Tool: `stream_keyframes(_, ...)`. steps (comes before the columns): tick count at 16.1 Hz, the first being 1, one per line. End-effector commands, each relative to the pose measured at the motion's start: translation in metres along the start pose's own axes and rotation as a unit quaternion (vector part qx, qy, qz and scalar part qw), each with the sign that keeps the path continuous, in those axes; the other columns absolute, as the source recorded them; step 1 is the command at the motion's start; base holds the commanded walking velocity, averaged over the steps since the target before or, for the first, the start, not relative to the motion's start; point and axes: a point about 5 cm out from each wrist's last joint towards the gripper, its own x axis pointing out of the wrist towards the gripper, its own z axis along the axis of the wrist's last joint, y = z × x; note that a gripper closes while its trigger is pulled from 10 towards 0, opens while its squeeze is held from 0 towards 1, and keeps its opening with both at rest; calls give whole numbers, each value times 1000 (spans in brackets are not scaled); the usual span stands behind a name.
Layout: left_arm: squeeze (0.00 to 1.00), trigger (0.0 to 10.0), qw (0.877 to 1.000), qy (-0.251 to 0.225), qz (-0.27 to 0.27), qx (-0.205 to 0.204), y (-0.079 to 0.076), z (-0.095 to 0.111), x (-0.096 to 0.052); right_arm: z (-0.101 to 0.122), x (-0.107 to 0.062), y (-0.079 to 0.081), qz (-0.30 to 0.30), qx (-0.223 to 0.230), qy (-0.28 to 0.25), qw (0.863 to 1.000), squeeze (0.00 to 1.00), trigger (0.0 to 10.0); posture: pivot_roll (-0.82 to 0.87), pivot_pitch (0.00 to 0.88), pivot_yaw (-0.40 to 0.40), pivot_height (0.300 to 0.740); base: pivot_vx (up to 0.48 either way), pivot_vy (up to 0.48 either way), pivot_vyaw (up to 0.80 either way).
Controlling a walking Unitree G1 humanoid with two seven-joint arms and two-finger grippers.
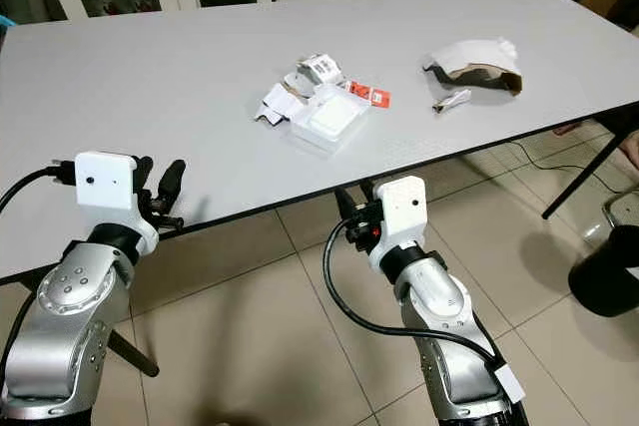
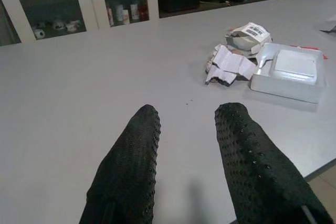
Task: Picking trash to rubbish bin
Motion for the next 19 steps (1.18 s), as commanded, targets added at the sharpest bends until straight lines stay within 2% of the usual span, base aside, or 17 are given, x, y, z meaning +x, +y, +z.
stream_keyframes(1,0,10000,1000,1,-1,2,1,1,1,1,-1,-3,-1,1,0,1000,0,10000,-8,36,-57,740,311,0,0)
stream_keyframes(7,0,10000,1000,1,-4,1,2,1,1,0,0,0,12,-11,3,1000,0,10000,-3,33,-58,740,347,0,93)
stream_keyframes(9,0,10000,1000,1,-3,1,3,2,1,-1,0,0,13,-8,3,1000,0,10000,1,36,-58,740,379,0,563)
stream_keyframes(12,0,10000,1000,1,-2,2,4,1,0,-2,0,1,10,13,1,1000,0,10000,2,38,-58,740,387,0,0)
stream_keyframes(19,0,10000,1000,4,-4,6,4,1,-1,-1,0,0,9,12,-1,1000,0,10000,0,40,-53,740,390,0,0)
